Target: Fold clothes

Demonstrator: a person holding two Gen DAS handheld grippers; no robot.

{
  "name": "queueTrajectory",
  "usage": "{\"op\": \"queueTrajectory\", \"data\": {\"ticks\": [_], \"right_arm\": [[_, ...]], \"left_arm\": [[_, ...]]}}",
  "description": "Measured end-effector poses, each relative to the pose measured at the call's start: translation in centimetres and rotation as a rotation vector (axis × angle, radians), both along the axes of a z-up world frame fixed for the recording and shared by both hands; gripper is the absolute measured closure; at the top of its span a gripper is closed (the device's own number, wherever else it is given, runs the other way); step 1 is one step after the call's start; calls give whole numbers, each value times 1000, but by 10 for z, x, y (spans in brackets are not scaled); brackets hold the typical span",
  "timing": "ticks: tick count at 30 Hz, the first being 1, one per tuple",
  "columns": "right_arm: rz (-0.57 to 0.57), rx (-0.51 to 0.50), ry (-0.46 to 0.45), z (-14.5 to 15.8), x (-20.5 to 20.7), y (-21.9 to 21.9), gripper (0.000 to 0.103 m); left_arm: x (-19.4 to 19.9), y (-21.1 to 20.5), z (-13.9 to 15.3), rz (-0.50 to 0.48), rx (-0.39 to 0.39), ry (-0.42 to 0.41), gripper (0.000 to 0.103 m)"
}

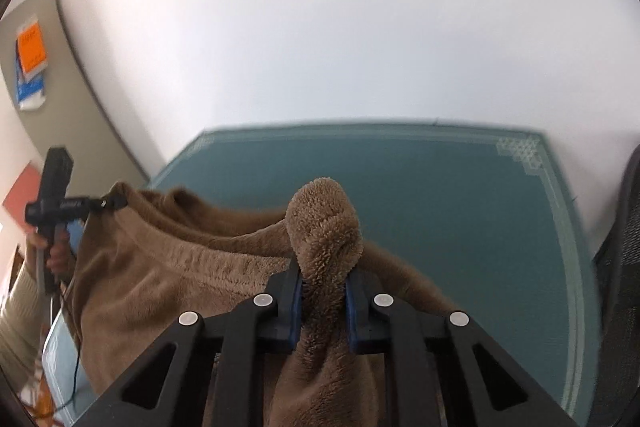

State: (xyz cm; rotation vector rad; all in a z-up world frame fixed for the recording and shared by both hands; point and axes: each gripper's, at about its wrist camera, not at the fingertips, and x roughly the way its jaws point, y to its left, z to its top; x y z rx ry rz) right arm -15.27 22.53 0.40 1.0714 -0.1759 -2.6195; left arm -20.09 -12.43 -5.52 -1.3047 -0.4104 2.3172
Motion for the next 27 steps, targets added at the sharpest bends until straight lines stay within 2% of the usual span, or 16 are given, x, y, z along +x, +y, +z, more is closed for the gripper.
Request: {"op": "queueTrajectory", "data": {"ticks": [3, 7, 9, 13, 14, 16, 19, 22, 23, 24, 27], "right_arm": [[-79, 15, 14, 7, -9, 5, 86], [-156, 13, -63, -15, -30, 10, 86], [-168, 39, -112, -34, -40, 4, 86], [-170, 123, -179, -64, -51, 0, 85], [-170, 127, -192, -69, -52, 0, 85], [-172, 116, -188, -70, -51, 3, 84], [-161, 98, -188, -67, -48, 9, 76], [-181, 78, -156, -57, -35, 9, 66], [-190, 70, -141, -51, -29, 12, 50], [-211, 73, -107, -42, -19, 18, 40], [-259, 77, -29, -16, 12, 37, 39]], "left_arm": [[-12, 1, 5, 23, 28, 0, 84], [-29, 7, -22, 56, -25, -68, 80], [-38, 11, -36, 72, -56, -104, 75], [-40, 8, -51, 116, -134, -118, 42], [-39, 7, -52, 123, -148, -113, 37], [-38, 6, -55, 137, -177, -103, 34], [-34, 6, -56, 156, -238, -83, 26], [-28, 1, -51, 177, -250, -70, 24], [-25, -3, -49, 184, -237, -71, 24], [-21, -9, -45, 191, -217, -70, 24], [-10, -24, -33, 199, -174, -50, 24]]}}
